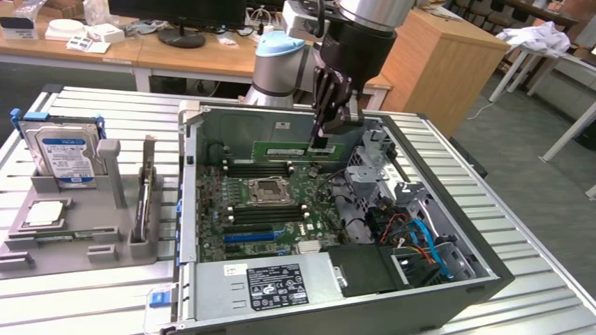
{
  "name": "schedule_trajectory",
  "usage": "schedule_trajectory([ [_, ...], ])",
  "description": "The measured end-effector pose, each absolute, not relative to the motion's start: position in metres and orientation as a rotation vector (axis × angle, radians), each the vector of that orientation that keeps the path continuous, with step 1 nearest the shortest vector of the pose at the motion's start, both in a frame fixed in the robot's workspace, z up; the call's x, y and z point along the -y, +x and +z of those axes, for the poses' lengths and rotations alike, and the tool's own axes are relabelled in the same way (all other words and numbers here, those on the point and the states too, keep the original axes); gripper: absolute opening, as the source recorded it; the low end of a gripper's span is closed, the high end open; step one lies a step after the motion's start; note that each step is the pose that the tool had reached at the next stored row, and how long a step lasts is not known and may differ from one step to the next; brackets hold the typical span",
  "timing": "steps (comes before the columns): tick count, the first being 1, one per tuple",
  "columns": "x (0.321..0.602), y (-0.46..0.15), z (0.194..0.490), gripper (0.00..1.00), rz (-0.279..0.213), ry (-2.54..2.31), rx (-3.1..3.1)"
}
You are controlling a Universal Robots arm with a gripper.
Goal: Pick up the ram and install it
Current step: 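Pick up the ram and move it above insertion slot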
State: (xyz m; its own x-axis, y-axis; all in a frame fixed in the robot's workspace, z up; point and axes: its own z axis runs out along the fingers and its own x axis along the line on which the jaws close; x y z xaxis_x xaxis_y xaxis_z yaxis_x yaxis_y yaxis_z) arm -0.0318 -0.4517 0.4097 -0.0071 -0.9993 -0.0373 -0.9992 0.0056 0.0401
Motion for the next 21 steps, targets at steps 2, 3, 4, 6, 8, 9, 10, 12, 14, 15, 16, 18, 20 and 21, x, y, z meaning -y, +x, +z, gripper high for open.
schedule_trajectory([
  [2,0.4512,-0.0318,0.4096,0.11,-0.086,2.212,2.227],
  [3,0.451,-0.0318,0.4096,0.11,-0.086,2.212,2.227],
  [4,0.4508,-0.0318,0.4095,0.11,-0.085,2.212,2.227],
  [6,0.4505,-0.0318,0.4094,0.11,-0.085,2.212,2.227],
  [8,0.4503,-0.0318,0.4094,0.11,-0.085,2.212,2.227],
  [9,0.4503,-0.0318,0.4093,0.11,-0.085,2.212,2.227],
  [10,0.4502,-0.0318,0.4093,0.11,-0.085,2.212,2.227],
  [12,0.4502,-0.0318,0.4093,0.11,-0.085,2.212,2.227],
  [14,0.45,-0.0318,0.4093,0.11,-0.085,2.212,2.227],
  [15,0.4497,-0.0318,0.4092,0.11,-0.085,2.212,2.227],
  [16,0.4492,-0.0319,0.4091,0.11,-0.085,2.212,2.227],
  [18,0.4476,-0.0318,0.4089,0.11,-0.085,2.212,2.227],
  [20,0.4456,-0.0318,0.4087,0.11,-0.085,2.212,2.227],
  [21,0.4445,-0.0318,0.4085,0.11,-0.084,2.212,2.228],
])
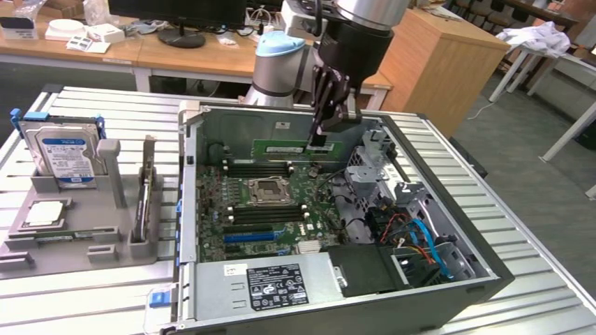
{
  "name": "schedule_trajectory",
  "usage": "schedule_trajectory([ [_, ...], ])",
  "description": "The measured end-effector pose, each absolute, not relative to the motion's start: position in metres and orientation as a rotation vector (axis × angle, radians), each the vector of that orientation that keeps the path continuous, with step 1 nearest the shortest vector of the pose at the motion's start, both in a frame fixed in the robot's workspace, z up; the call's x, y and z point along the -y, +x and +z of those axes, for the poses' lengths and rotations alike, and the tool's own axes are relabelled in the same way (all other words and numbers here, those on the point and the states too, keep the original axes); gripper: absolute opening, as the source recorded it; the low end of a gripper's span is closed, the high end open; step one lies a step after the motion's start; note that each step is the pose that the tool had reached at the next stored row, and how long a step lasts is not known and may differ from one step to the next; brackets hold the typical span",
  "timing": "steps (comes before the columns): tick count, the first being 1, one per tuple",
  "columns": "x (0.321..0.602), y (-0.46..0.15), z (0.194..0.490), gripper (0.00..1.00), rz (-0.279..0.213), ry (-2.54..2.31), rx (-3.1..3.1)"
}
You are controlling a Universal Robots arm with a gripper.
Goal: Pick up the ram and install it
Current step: 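Pick up the ram and move it above insertion slot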
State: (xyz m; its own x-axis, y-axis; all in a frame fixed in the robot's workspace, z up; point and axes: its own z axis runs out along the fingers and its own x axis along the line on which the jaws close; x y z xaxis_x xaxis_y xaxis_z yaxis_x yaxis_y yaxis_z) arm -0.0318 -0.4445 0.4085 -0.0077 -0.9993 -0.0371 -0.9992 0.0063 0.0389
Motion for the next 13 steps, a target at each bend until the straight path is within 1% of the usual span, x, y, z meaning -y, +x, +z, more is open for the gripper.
schedule_trajectory([
  [13,0.428,-0.032,0.407,0.11,-0.082,2.212,2.231],
])
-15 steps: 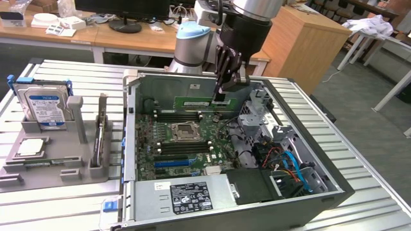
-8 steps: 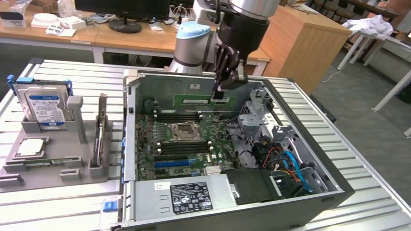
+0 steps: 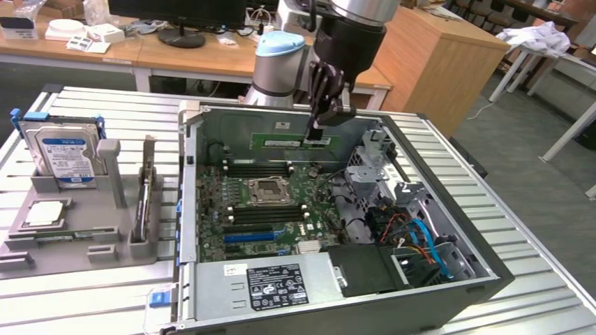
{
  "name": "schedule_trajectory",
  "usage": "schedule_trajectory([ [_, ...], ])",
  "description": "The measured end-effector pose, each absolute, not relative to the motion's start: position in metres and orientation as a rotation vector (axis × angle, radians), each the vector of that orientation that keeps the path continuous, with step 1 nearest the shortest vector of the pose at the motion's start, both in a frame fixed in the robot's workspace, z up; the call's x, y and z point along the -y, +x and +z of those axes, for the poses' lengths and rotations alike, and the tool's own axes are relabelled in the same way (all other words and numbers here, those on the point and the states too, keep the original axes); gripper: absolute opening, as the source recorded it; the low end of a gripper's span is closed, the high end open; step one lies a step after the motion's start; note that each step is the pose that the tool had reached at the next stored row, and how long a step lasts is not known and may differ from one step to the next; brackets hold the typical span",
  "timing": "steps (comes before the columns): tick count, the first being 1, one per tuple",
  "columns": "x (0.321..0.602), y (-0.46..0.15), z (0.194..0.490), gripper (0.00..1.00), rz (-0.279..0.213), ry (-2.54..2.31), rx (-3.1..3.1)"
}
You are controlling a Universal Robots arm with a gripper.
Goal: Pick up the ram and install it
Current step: 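Pick up the ram and move it above insertion slot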
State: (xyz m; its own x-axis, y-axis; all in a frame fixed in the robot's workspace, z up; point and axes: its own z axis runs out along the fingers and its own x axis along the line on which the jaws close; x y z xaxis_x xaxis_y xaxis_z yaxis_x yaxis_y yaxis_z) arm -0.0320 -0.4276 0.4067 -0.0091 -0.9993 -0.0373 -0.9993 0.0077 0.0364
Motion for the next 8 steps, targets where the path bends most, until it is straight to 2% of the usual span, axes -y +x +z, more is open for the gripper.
schedule_trajectory([
  [8,0.4182,-0.0327,0.4059,0.11,0.079,-2.208,-2.229],
])
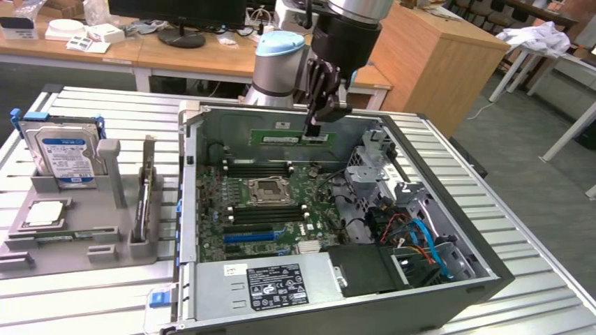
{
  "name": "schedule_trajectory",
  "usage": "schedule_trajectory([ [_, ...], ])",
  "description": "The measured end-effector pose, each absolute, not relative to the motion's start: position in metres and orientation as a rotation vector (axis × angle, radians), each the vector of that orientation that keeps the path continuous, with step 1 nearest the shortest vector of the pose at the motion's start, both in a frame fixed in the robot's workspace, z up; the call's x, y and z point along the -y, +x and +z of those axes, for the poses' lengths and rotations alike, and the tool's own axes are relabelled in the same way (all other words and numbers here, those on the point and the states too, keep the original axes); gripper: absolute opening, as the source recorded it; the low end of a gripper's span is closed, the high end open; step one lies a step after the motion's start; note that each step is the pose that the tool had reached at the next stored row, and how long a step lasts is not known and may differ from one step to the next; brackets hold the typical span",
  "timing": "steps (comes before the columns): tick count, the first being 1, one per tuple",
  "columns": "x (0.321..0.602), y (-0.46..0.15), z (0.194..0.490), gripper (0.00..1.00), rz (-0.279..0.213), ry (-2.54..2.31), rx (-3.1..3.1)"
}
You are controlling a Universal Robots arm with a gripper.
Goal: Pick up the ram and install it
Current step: 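Pick up the ram and move it above insertion slot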
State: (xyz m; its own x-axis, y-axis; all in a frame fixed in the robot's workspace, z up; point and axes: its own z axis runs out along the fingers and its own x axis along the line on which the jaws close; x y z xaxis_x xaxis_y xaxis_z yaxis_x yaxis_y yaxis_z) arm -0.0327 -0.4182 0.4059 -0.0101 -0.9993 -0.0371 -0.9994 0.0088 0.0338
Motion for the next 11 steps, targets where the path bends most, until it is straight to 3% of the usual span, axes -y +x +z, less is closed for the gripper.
schedule_trajectory([
  [11,0.4182,-0.0327,0.4026,0.11,0.079,-2.208,-2.229],
])
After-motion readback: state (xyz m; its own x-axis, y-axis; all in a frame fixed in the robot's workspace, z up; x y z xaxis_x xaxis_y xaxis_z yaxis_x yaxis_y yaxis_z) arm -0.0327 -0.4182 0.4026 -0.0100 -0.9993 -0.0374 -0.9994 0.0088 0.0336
